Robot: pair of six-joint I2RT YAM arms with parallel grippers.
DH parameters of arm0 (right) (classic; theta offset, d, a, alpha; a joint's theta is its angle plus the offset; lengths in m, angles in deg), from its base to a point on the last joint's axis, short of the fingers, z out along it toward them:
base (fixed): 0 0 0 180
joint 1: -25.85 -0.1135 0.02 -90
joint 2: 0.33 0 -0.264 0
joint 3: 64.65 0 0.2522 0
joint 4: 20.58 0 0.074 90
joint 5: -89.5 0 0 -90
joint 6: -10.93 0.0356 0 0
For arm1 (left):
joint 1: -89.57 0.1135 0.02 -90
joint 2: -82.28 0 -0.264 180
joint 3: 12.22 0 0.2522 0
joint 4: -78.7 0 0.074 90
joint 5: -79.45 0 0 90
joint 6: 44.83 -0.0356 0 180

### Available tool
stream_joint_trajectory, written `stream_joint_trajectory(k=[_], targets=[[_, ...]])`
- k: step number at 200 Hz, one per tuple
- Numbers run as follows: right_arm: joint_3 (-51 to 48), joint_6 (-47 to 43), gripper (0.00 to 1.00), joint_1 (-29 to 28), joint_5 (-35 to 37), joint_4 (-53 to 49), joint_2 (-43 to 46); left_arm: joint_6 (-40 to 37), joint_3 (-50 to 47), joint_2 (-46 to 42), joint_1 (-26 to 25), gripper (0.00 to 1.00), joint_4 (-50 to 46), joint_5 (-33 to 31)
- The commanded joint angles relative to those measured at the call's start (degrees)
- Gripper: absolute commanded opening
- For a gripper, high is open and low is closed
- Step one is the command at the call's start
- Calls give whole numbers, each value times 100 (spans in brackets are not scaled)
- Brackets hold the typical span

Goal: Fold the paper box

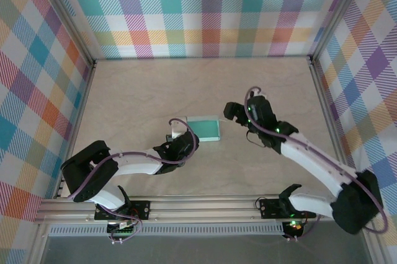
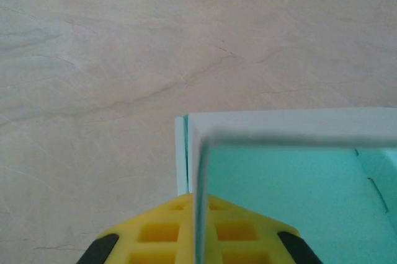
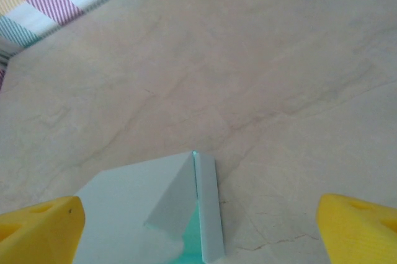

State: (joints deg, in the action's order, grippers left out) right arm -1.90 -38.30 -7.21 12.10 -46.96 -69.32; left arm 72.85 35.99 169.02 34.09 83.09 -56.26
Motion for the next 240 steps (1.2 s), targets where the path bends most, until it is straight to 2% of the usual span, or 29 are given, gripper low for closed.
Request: stream_joint_trajectory(k=[1,32,51,53,57,65,72,76,88,91,98,122,137,155,196,214,240], targets=[[511,104,97,75,-1243,-468,-753,-57,114,80,-84,16,-253,-81],[887,109,96,71,-1695,-242,-1673,-90,101,-56,-144,23,-442,-177],[954,189,95,71,-1751,-181,-2002,-172,88,-185,-177,33,-572,-81],[954,191,95,71,-1756,-182,-2023,-181,83,-208,-185,36,-581,-79],[954,210,95,71,-1752,-175,-2065,-218,75,-247,-210,49,-609,-65],[954,220,94,72,-1768,-148,-2129,-330,30,-325,-279,70,-606,-32],[946,229,94,72,-1796,-128,-2167,-428,-31,-392,-347,76,-585,13],[941,237,94,74,-1804,-109,-2186,-438,-55,-430,-390,85,-620,14],[936,238,93,74,-1822,-83,-2247,-471,-88,-544,-535,90,-787,62],[937,238,93,72,-1822,-80,-2254,-474,-96,-572,-579,95,-840,65],[942,238,93,71,-1822,-82,-2292,-498,-129,-660,-700,99,-942,44],[879,107,93,72,-1926,63,-2455,-724,-362,-1035,-1199,100,-940,95],[727,-58,92,71,-2049,364,-2511,-1040,-779,-1461,-1513,100,-265,247],[597,-344,90,69,-2024,613,-2557,-1292,-1132,-1945,-1531,100,285,720],[515,-775,82,72,-1954,745,-2752,-2144,-867,-2686,-1525,100,209,1068],[497,-832,78,71,-2023,816,-2854,-1961,-644,-2783,-1308,100,-86,1118],[460,-1054,72,70,-2060,960,-2989,-1076,-756,-2789,-426,98,-35,1744]])
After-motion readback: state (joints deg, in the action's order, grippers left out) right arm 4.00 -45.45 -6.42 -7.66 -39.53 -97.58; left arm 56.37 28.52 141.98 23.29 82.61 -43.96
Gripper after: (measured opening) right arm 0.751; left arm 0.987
